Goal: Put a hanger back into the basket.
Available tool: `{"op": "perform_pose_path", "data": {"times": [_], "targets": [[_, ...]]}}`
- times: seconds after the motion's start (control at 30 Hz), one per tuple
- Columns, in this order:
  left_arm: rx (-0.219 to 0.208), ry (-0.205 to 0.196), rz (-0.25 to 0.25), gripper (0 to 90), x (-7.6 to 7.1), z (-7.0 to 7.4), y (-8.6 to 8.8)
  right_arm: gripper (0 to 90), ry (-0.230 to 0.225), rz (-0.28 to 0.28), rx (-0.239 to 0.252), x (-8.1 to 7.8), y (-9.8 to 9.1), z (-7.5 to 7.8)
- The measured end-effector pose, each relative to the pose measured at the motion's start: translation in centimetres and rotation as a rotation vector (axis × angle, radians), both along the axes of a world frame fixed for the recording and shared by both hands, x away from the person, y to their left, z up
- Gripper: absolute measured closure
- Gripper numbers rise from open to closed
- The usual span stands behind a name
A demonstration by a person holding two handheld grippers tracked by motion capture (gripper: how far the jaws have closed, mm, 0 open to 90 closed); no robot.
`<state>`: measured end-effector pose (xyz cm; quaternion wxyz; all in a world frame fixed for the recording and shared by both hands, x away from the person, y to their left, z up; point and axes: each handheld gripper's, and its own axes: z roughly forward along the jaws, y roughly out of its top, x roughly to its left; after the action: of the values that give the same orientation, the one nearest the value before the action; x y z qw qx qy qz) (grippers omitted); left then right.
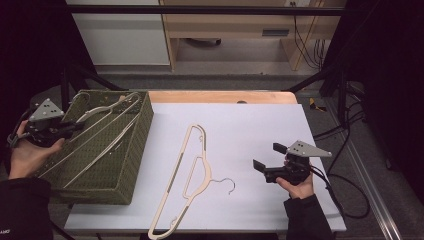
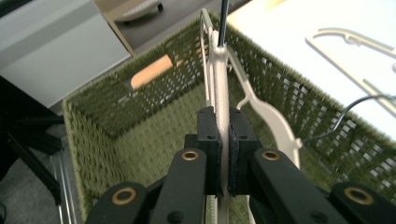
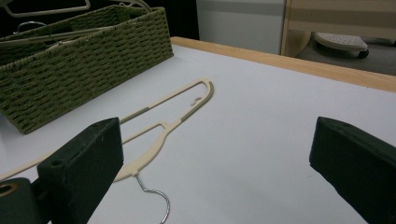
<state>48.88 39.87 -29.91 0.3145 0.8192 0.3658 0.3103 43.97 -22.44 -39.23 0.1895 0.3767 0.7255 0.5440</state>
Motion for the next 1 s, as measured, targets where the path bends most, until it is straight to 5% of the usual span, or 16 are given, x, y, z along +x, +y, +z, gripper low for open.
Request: {"op": "perform_pose_path", "data": {"times": [0.13,0.4,0.73,1.0], "targets": [[0.051,0.008,-0.002,86.1,0.3,-0.7,-0.4,3.3,-0.002,0.008,-0.005,0.0,0.1,-0.1],[0.024,0.004,0.002,86.0,1.3,-3.5,-1.2,3.4,-0.002,0.004,0.0,0.0,0.0,0.0],[-0.011,0.092,0.067,85.7,1.4,-7.9,0.4,3.4,-0.001,0.005,-0.006,0.1,0.1,-0.1],[-0.023,0.172,0.05,82.4,1.1,-8.5,0.1,3.4,0.011,0.005,-0.006,0.1,0.3,-0.2]]}}
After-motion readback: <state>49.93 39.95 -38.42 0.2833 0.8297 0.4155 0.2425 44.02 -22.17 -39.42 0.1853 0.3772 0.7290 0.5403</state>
